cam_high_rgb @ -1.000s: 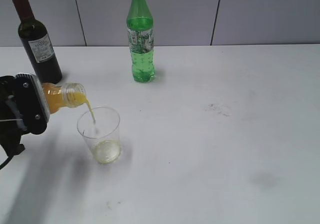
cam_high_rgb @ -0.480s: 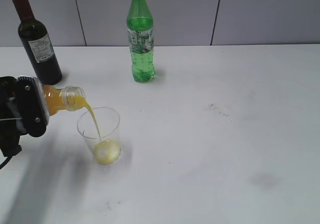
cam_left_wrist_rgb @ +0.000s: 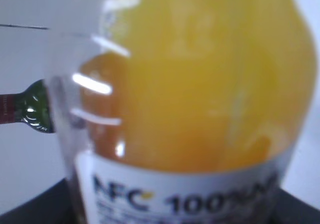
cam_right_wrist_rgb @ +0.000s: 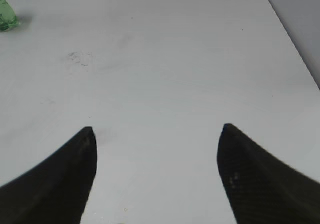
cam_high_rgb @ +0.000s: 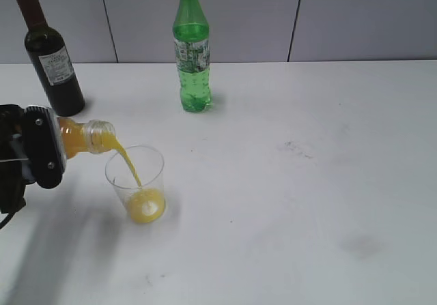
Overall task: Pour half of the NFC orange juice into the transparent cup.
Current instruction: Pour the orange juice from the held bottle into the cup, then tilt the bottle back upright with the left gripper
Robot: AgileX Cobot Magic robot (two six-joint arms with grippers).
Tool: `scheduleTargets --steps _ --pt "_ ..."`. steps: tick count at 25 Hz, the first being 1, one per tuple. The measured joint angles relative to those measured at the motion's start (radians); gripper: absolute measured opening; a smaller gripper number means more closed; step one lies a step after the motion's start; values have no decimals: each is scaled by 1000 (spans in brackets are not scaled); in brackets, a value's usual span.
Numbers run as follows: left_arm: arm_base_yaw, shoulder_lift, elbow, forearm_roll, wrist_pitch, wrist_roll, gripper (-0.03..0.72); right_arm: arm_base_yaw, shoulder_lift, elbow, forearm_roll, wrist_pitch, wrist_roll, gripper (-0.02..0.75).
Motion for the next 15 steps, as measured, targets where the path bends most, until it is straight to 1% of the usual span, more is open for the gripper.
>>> scheduleTargets --steps 5,15 --pt "0 0 0 -2 0 22 470 0 0 0 0 0 0 573" --pt "0 0 0 -2 -1 25 470 0 0 0 0 0 0 573"
